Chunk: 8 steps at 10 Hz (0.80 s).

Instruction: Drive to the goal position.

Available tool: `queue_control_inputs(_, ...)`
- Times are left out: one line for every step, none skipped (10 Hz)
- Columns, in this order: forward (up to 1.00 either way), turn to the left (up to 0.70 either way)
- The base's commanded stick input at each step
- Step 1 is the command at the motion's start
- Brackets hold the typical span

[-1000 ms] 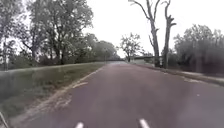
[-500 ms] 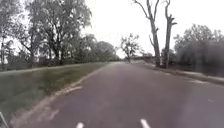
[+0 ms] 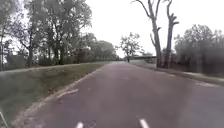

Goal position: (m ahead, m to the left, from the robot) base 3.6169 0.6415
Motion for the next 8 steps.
queue_control_inputs(0.7, 0.0)
queue_control_inputs(0.7, 0.0)
queue_control_inputs(0.7, 0.0)
queue_control_inputs(0.7, 0.0)
queue_control_inputs(0.7, 0.0)
queue_control_inputs(0.7, 0.0)
queue_control_inputs(0.7, 0.0)
queue_control_inputs(0.7, 0.0)
